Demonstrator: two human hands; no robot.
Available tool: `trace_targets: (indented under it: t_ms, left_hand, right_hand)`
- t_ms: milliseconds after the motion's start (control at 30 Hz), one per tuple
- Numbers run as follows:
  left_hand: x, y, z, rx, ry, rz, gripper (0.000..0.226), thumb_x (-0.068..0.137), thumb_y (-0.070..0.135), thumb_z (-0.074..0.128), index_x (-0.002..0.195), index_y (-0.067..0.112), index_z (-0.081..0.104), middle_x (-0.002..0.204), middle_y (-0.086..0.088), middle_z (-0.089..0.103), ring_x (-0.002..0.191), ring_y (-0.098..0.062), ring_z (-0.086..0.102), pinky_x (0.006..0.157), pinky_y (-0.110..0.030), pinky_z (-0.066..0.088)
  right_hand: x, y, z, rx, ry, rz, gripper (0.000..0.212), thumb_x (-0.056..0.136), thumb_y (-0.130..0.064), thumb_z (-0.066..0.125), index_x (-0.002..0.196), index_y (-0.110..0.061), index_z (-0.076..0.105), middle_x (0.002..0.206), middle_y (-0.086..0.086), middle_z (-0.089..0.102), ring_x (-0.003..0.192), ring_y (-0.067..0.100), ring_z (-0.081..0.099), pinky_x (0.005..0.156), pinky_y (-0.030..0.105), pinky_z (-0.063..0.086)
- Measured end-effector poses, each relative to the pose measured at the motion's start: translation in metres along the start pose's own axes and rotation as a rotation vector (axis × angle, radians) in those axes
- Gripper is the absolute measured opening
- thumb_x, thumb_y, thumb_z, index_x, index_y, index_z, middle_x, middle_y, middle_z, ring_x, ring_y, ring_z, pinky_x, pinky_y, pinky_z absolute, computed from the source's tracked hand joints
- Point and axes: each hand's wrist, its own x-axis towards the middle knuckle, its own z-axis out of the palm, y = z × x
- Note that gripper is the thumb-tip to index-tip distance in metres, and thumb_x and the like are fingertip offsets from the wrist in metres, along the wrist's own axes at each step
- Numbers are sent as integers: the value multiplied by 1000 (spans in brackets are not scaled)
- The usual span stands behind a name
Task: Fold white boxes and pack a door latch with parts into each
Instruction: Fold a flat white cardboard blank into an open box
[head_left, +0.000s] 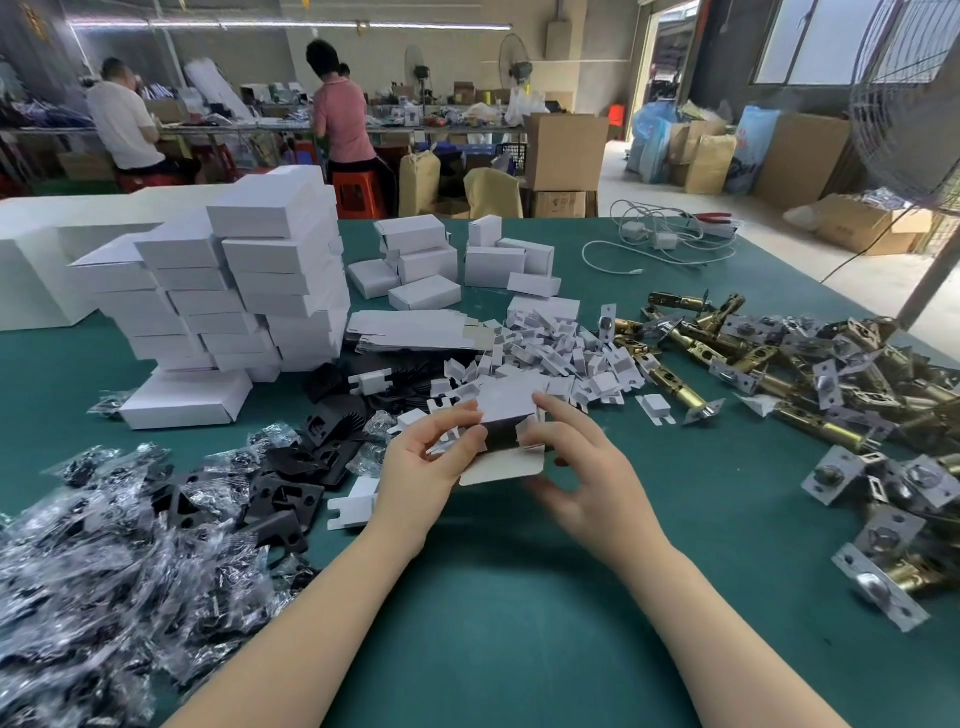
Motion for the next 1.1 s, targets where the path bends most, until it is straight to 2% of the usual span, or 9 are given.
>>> trace_targets:
  t_ms: [133,200,300,400,567,767,867,1000,1100]
  left_hand:
    - [-2,2,1,-20,-36,-37,14,68,29,76,81,32,78,117,15,70,100,-11,70,76,-26,57]
    - [-3,3,1,-42,-65,-66,13,68,29,75,81,32,78,116,18,69,90,-10,72,66,-23,56]
    - [-5,4,3,-72,-105,-100,13,79,20,73,85,29,79,120,15,67,92,-17,72,68,-26,57]
    - [-5,4,3,-114,-151,-143,27,95,6,59,88,24,79,121,12,66,85,-24,73,67,-27,57]
    - [-11,5,8,78,-153,-25,15,86,35,72,88,20,76,119,5,64,83,-16,72,68,-33,61]
    - [-12,1,12,253,-109,110,14,92,18,66,99,27,75,112,8,65,93,-7,68,65,-23,58]
    - [-12,1,14,299,-95,146,15,93,17,64,86,25,74,105,6,66,91,5,63,61,-12,51]
    - [-13,1,15,223,-98,-15,20,93,19,65,92,37,74,102,10,65,71,-12,70,51,-22,53]
    - [-14,-1,15,341,-115,44,29,92,15,65,89,42,72,98,24,63,78,-15,68,55,-27,55]
  right_hand:
    - [1,-1,-2,1,46,-7,13,83,-24,75,96,-20,75,139,-16,45,117,7,51,88,33,50]
    - [2,-1,-3,19,54,3,17,85,-32,69,92,-19,76,135,-14,49,115,6,51,89,36,50]
    - [2,4,-1,81,67,22,5,89,-24,68,91,-28,69,129,-12,54,117,3,54,88,40,53]
    - [4,4,3,216,96,129,29,92,-24,65,103,-49,52,118,-24,52,105,9,60,86,33,52]
    - [6,8,11,244,171,220,13,94,-19,63,83,-26,61,99,-18,55,100,1,53,72,10,43]
    - [7,3,15,287,236,355,11,96,-29,59,85,-28,61,96,-8,58,91,-1,54,69,8,41]
    - [5,3,16,328,245,446,12,94,-35,61,83,-29,61,97,-10,60,87,7,59,67,10,41]
    - [5,3,17,360,208,515,6,90,-30,66,88,-32,60,101,-10,61,85,11,59,67,15,40]
    - [5,3,17,351,174,541,21,85,-23,67,97,-37,57,109,-12,58,69,0,53,66,13,40]
